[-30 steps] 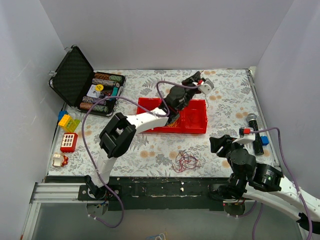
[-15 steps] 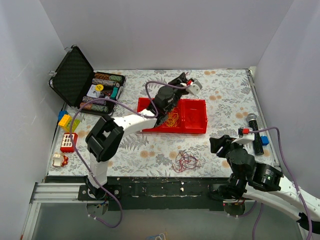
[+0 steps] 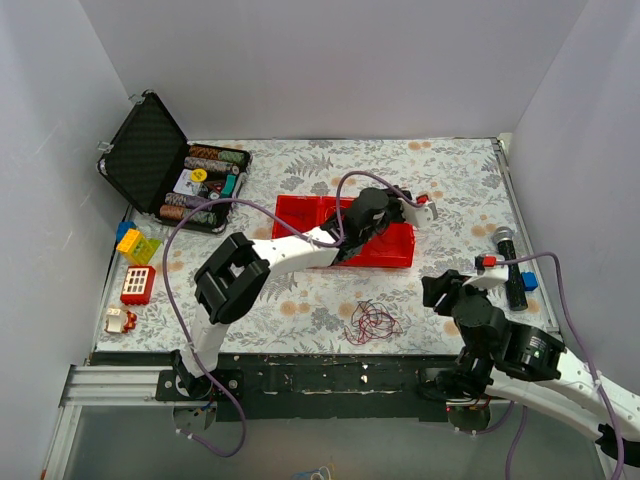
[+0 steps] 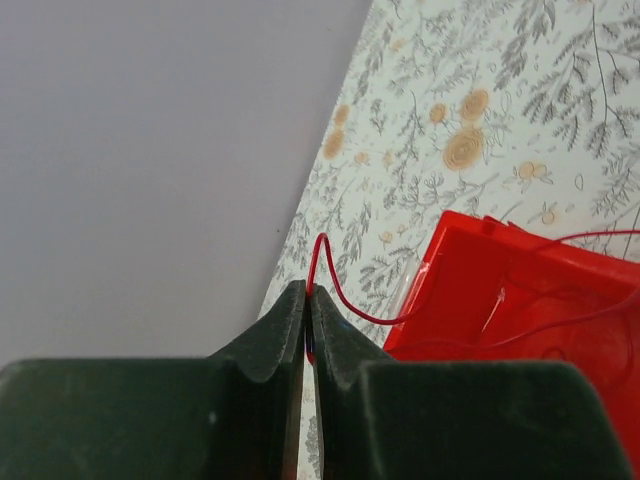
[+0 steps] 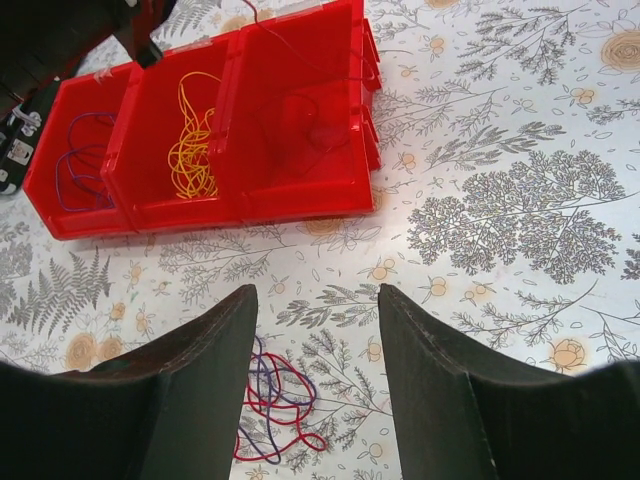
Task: Untangle the cables
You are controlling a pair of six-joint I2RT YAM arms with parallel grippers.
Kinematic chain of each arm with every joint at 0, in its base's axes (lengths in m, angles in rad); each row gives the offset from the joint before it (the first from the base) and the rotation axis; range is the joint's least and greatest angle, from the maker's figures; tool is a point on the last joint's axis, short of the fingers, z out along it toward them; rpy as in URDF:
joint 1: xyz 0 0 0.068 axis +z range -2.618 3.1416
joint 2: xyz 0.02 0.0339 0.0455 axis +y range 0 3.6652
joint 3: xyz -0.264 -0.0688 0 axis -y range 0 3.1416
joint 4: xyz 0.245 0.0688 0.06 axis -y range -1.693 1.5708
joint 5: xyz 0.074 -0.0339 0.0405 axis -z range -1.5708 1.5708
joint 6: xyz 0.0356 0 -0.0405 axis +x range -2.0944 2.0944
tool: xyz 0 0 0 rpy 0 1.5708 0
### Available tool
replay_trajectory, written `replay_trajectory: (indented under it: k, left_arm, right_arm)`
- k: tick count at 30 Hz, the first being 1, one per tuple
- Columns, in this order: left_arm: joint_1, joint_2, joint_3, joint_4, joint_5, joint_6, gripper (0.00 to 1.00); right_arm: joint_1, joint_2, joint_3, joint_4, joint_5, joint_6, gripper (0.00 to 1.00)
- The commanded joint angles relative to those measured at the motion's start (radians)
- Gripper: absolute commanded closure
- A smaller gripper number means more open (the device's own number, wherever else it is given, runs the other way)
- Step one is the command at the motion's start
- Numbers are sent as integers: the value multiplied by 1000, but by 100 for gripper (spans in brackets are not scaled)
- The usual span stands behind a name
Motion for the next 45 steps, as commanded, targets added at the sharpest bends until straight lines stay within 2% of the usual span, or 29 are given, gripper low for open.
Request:
replay_trajectory:
  k: [1,6,12,19,21,23,24,26,28,30,35,39,43,45]
  left_arm:
    - [15,-26,56,-151,12,-29,91]
    - [15,-42,94,-299,142,-94,78]
    - [15,-17,165,-459,288,-200,81]
    - [21,7,249,-490,314,-332,82]
    - [38,4,307,-536,332,-409,73]
    - [62,-10,375,-600,370,-492,52]
    - [78,-28,390,-637,416,-513,45]
    - [96,-120,325,-665,508,-497,36]
    - [98,-244,138,-673,593,-396,30]
    - [98,-368,-45,-677,670,-345,27]
    - [84,-554,-330,-760,800,-326,27]
    - [75,-570,-447,-702,822,-351,29]
    - [73,-490,-443,-651,863,-412,30]
    - [70,-462,-463,-602,857,-446,25]
  right_arm:
    - [2,-33,39,-19,55,19,41]
    - [4,-41,30,-20,67,33,41]
    - [2,-49,41,-43,76,42,41]
    - [2,-59,32,-43,73,44,41]
    - [2,-53,30,-43,73,44,40]
    - [2,-49,32,-40,70,45,40]
    - [2,-46,32,-31,66,41,39]
    - [2,-39,30,-11,55,28,39]
    - [2,-29,26,16,40,12,37]
    - [2,-18,21,41,24,5,37]
    - [2,-3,1,72,-3,15,37]
    - [2,-15,-17,93,-23,8,38]
    - [2,-16,-20,98,-31,11,39]
    - [2,-18,-21,104,-34,8,39]
